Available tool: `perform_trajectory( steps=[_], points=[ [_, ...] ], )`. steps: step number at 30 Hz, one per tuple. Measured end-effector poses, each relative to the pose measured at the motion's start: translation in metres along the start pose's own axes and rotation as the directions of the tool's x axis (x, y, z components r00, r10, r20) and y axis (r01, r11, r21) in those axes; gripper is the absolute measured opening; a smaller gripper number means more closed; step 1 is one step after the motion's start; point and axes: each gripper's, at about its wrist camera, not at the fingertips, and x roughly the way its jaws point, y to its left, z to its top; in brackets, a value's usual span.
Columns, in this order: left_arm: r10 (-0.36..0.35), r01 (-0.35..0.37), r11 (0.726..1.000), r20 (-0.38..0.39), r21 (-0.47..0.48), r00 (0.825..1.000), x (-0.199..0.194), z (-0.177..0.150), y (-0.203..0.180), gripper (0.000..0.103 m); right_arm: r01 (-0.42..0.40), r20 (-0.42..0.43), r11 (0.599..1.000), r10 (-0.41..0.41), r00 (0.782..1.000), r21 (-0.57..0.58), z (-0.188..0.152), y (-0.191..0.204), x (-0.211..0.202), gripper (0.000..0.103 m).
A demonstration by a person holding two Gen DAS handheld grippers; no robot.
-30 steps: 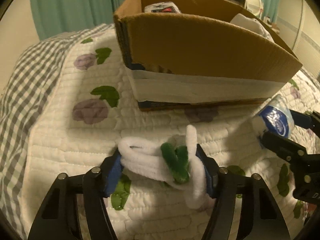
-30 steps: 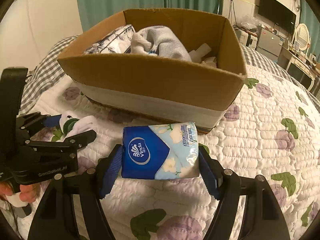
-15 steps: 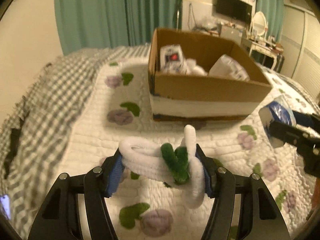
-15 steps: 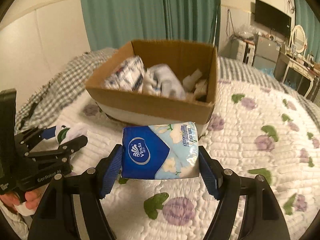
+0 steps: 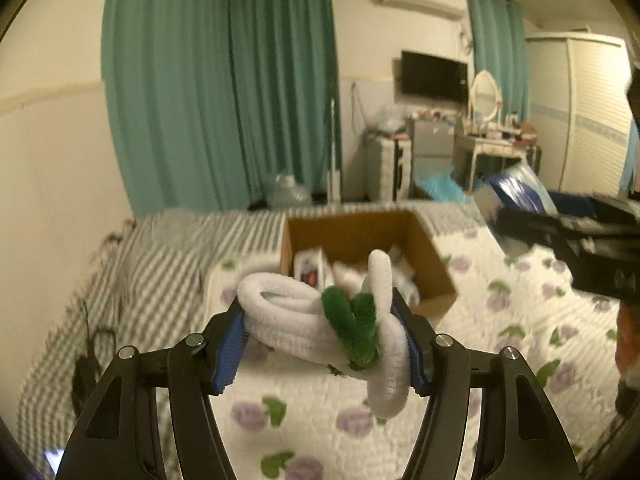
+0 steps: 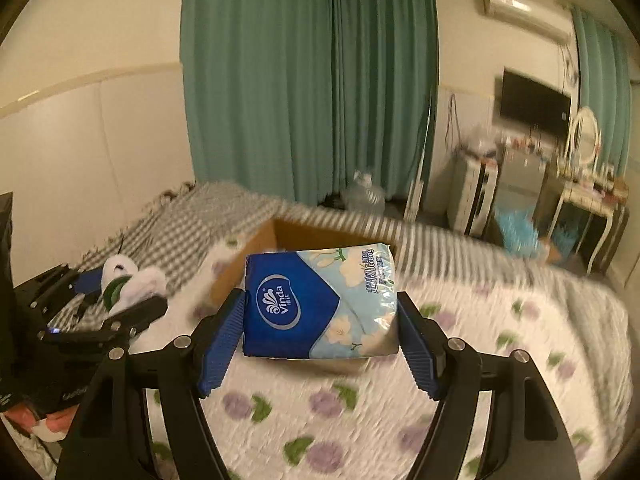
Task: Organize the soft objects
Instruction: 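Carry both items over the box and open both tools to drop them in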
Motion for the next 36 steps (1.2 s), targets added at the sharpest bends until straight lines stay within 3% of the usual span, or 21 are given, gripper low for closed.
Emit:
perform_trajectory(
  steps=[7,14,20,28,36],
  points=[
    [0.014,-0.018,0.999,0.085,0.046,0.996,0.01,0.046,-0.007,0.063,-0.016,0.083,1.0,0.018,0.996,-0.024,0.073,-0.022,0.008,0.073],
    [0.017,-0.023,0.997,0.088,0.068,0.996,0.055,0.073,-0.008,0.063,-0.019,0.067,1.0,0.02,0.998,-0.017,0.098,-0.04,0.06,0.073],
    [-0.007,0.005,0.998,0.03,0.066,1.0,0.118,0.083,-0.007,0.063,-0.025,0.003,1.0,0.025,1.0,0.001,0.089,-0.05,0.128,0.073],
    [0.01,-0.001,0.995,-0.091,0.101,0.996,0.199,0.064,-0.012,0.063,-0.051,-0.091,0.996,0.057,0.994,0.067,0.059,-0.072,0.206,0.072],
    [0.013,0.008,0.991,-0.148,0.137,0.989,0.225,0.051,-0.029,0.068,-0.061,-0.151,0.993,0.076,0.986,0.102,0.036,-0.083,0.243,0.073]
  ],
)
